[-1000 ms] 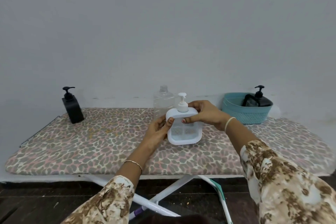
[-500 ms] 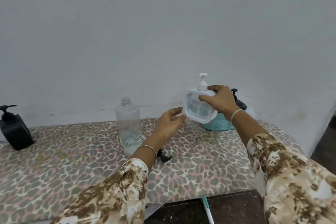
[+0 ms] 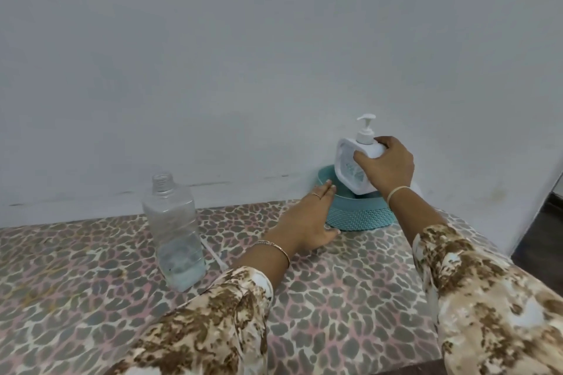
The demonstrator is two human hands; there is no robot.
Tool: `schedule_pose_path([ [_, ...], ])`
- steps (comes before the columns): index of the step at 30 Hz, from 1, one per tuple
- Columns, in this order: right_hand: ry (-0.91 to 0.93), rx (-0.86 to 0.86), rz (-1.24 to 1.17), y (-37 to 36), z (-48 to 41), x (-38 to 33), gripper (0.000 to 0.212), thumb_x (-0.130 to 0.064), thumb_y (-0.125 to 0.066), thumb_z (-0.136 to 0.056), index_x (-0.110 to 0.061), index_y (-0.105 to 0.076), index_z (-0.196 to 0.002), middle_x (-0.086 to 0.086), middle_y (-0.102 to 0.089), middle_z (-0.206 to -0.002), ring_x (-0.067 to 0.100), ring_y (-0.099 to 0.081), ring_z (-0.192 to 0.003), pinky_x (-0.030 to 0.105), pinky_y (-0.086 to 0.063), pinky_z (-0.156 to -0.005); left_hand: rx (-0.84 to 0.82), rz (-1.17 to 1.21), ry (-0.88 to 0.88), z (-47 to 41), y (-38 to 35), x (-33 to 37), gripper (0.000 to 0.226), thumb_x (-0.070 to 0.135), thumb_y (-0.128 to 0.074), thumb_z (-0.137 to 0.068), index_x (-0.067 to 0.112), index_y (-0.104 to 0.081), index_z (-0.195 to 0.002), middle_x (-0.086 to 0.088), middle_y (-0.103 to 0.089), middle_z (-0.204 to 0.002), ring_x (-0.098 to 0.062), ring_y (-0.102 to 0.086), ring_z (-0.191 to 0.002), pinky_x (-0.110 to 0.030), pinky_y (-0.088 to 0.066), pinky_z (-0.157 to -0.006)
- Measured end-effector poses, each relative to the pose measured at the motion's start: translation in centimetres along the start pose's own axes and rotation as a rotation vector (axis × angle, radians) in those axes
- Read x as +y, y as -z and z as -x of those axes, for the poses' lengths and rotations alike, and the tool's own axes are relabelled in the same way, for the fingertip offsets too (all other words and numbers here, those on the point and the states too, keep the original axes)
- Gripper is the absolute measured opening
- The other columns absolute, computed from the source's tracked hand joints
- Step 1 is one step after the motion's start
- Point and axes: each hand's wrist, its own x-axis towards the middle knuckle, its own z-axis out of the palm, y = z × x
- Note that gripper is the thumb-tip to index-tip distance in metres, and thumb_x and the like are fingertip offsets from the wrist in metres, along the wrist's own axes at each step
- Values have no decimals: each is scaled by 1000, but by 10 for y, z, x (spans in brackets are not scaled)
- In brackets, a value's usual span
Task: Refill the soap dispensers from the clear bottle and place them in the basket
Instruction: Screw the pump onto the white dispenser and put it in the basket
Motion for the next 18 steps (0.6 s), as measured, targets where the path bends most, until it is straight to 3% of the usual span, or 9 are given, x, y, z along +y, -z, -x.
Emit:
schedule_pose_path([
  [8, -35, -51, 138, -27, 5, 33, 53, -37, -74, -72, -11, -58, -116, 8, -64, -110, 27, -59, -103, 28, -41, -77, 32, -28, -23, -7, -15, -9, 89, 35, -63, -90, 13, -7, -156, -1, -3, -164, -16, -15, -148, -30, -20, -119],
  [11, -5, -24, 318, -33, 6, 44, 54, -42, -74, -68, -15, -61, -113, 6, -64, -108, 27, -54, -106, 37, -44, -87, 41, -12, -17, -6, -19, -13, 89, 35, -63, -89, 16, -7, -156, 3, -2, -164, -15, -15, -148, -32, -20, -120],
  [14, -11, 22, 522, -34, 5, 49, 57, -55, -70, -66, -21, -64, -111, 4, -60, -109, 26, -49, -108, 41, -34, -92, 51, 11, -13, -7, -21, -13, 87, 34, -63, -90, 17, -8, -156, 4, -3, -164, -14, -15, -148, -34, -20, -120],
  [18, -88, 10, 574, -30, 3, 51, 58, -57, -71, -65, -23, -64, -112, 5, -58, -109, 26, -49, -107, 39, -32, -89, 62, 21, -17, -7, -23, -15, 85, 34, -62, -90, 17, -9, -156, 4, -3, -164, -14, -15, -148, -35, -21, -120],
])
